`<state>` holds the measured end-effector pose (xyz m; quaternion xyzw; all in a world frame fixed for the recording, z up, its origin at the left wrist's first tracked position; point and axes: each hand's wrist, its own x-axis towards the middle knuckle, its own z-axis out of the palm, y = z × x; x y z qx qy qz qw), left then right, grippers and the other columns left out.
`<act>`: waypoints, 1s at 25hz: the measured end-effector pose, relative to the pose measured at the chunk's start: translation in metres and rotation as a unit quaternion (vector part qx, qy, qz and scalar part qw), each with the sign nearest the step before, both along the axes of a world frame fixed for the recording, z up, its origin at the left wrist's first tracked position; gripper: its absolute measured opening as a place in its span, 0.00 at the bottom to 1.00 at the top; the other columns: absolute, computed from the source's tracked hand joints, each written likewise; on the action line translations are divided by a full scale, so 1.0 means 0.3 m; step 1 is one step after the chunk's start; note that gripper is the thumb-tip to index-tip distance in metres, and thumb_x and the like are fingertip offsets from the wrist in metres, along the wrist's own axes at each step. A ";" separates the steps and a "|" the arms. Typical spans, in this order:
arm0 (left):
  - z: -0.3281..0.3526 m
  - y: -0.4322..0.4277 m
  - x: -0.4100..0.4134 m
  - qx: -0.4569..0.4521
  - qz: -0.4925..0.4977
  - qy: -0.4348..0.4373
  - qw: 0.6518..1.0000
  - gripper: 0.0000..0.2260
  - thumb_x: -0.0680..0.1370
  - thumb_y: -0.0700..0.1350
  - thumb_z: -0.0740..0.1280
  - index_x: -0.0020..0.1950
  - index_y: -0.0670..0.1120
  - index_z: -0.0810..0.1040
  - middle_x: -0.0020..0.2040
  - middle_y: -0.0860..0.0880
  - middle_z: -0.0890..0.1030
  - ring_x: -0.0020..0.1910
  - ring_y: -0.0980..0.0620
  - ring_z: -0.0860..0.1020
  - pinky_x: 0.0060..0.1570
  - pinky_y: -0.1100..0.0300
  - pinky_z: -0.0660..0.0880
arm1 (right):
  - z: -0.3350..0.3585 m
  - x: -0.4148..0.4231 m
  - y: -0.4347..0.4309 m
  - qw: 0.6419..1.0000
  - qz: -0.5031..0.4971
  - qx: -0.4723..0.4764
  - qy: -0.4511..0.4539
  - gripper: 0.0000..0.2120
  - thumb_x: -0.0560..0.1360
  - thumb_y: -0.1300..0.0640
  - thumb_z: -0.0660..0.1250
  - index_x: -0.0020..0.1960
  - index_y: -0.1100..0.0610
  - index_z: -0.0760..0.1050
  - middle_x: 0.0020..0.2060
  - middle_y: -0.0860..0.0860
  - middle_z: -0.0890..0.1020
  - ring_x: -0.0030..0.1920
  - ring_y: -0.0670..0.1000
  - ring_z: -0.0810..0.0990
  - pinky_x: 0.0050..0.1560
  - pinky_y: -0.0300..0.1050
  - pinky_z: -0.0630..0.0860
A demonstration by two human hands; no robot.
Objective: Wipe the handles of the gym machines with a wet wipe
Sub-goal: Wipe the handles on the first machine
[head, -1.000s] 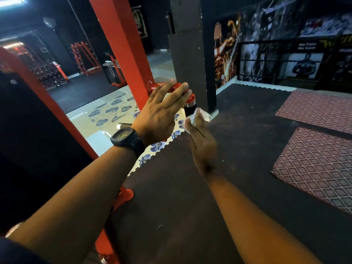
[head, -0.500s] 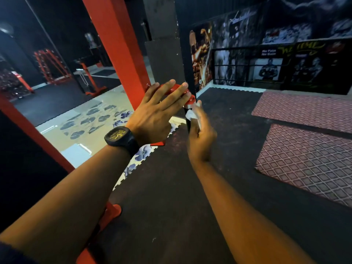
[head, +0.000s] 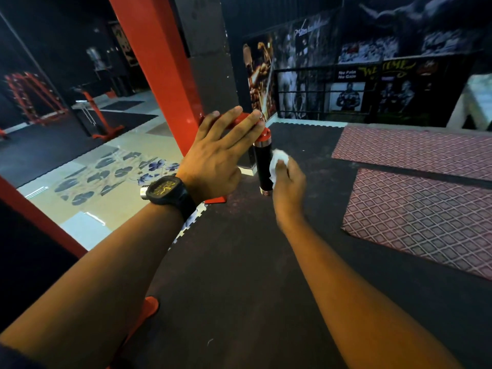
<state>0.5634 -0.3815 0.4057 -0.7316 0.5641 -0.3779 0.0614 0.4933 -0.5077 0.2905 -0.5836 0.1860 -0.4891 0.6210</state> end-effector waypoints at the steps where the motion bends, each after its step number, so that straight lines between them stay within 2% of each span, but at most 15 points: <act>1: -0.005 -0.003 0.002 -0.004 -0.003 0.001 1.000 0.37 0.70 0.45 0.56 0.81 0.48 0.58 0.81 0.49 0.58 0.79 0.42 0.56 0.76 0.40 0.53 | 0.028 0.008 -0.014 1.000 0.024 0.004 -0.001 0.12 0.83 0.57 0.58 0.56 0.58 0.79 0.47 0.54 0.83 0.49 0.52 0.82 0.51 0.51 0.79; 3: -0.013 -0.007 0.003 -0.015 -0.009 0.007 1.000 0.37 0.70 0.44 0.56 0.81 0.48 0.58 0.81 0.49 0.59 0.79 0.41 0.57 0.76 0.40 0.53 | 0.053 0.019 -0.035 0.999 0.037 -0.004 0.025 0.12 0.83 0.59 0.57 0.54 0.59 0.79 0.44 0.56 0.83 0.47 0.55 0.82 0.49 0.55 0.79; 5: -0.017 -0.008 0.005 -0.019 -0.013 0.009 1.000 0.37 0.70 0.44 0.56 0.81 0.48 0.59 0.81 0.50 0.59 0.79 0.41 0.57 0.76 0.41 0.52 | 0.024 0.014 -0.039 0.998 0.026 0.007 0.058 0.11 0.82 0.59 0.58 0.52 0.58 0.80 0.42 0.51 0.83 0.44 0.48 0.81 0.49 0.54 0.79; 7: -0.020 -0.011 0.008 -0.024 -0.018 0.005 1.000 0.36 0.70 0.45 0.56 0.80 0.47 0.60 0.81 0.50 0.59 0.79 0.42 0.57 0.76 0.41 0.52 | 0.006 0.002 -0.023 0.999 0.024 0.007 0.031 0.13 0.82 0.58 0.58 0.57 0.58 0.81 0.47 0.50 0.84 0.49 0.46 0.82 0.52 0.50 0.79; 9: -0.023 -0.016 0.010 -0.037 -0.027 0.008 0.999 0.36 0.70 0.45 0.56 0.80 0.47 0.61 0.80 0.50 0.60 0.78 0.42 0.57 0.76 0.42 0.51 | 0.003 -0.001 -0.011 0.999 0.035 -0.013 0.007 0.18 0.82 0.53 0.58 0.65 0.59 0.78 0.55 0.55 0.84 0.57 0.51 0.82 0.59 0.54 0.78; 10: -0.026 -0.016 0.010 -0.039 -0.030 0.010 0.999 0.36 0.70 0.45 0.56 0.80 0.47 0.61 0.80 0.50 0.61 0.78 0.42 0.57 0.76 0.42 0.51 | -0.009 -0.007 -0.002 0.999 0.041 -0.028 0.007 0.21 0.81 0.49 0.57 0.66 0.60 0.76 0.55 0.57 0.83 0.57 0.54 0.82 0.59 0.58 0.78; 12: -0.028 -0.015 0.011 -0.040 -0.030 0.007 0.999 0.36 0.70 0.45 0.57 0.80 0.47 0.61 0.80 0.49 0.60 0.78 0.42 0.57 0.76 0.42 0.50 | -0.019 -0.029 0.017 0.996 0.051 -0.066 0.012 0.24 0.80 0.43 0.58 0.67 0.59 0.75 0.49 0.58 0.83 0.50 0.57 0.83 0.50 0.63 0.79; 14: -0.028 -0.016 0.010 -0.039 -0.030 0.004 0.999 0.36 0.70 0.45 0.58 0.80 0.47 0.61 0.81 0.49 0.60 0.78 0.41 0.57 0.76 0.42 0.50 | -0.016 -0.036 0.003 0.989 0.025 -0.140 0.030 0.23 0.82 0.44 0.59 0.71 0.56 0.73 0.49 0.59 0.83 0.49 0.55 0.83 0.47 0.59 0.81; 16: -0.025 -0.016 0.012 -0.035 -0.029 0.006 0.999 0.37 0.69 0.44 0.59 0.81 0.48 0.60 0.81 0.50 0.59 0.79 0.42 0.56 0.76 0.42 0.49 | -0.022 -0.035 -0.003 0.983 -0.022 -0.174 0.055 0.17 0.84 0.50 0.58 0.67 0.58 0.74 0.46 0.56 0.83 0.45 0.46 0.83 0.43 0.51 0.81; 18: -0.024 -0.016 0.010 -0.032 -0.025 0.008 0.999 0.38 0.69 0.44 0.61 0.81 0.48 0.59 0.81 0.50 0.58 0.79 0.42 0.54 0.76 0.42 0.49 | -0.040 -0.031 0.007 0.988 -0.032 -0.128 0.084 0.11 0.84 0.56 0.58 0.55 0.61 0.78 0.37 0.48 0.80 0.38 0.39 0.78 0.38 0.49 0.74; 19: -0.027 -0.016 0.007 -0.032 -0.024 0.007 0.999 0.39 0.69 0.43 0.62 0.81 0.47 0.59 0.81 0.49 0.58 0.79 0.42 0.54 0.76 0.41 0.49 | -0.039 -0.033 0.012 0.990 -0.019 -0.108 0.086 0.11 0.84 0.57 0.58 0.54 0.60 0.78 0.38 0.48 0.80 0.39 0.38 0.78 0.39 0.48 0.74; 22: -0.034 -0.017 0.004 -0.051 -0.032 0.005 0.998 0.39 0.68 0.41 0.64 0.80 0.46 0.61 0.80 0.48 0.61 0.78 0.41 0.56 0.75 0.38 0.53 | 0.017 -0.019 -0.024 0.995 0.064 -0.073 0.031 0.14 0.84 0.57 0.56 0.63 0.56 0.77 0.52 0.54 0.83 0.53 0.47 0.81 0.52 0.46 0.78; 25: -0.036 -0.020 -0.008 -0.054 -0.034 0.014 0.998 0.40 0.67 0.41 0.67 0.80 0.45 0.62 0.80 0.47 0.61 0.78 0.40 0.56 0.74 0.36 0.55 | 0.052 -0.028 -0.065 0.990 0.142 -0.016 0.007 0.14 0.84 0.61 0.56 0.61 0.61 0.78 0.50 0.57 0.83 0.51 0.49 0.82 0.53 0.48 0.76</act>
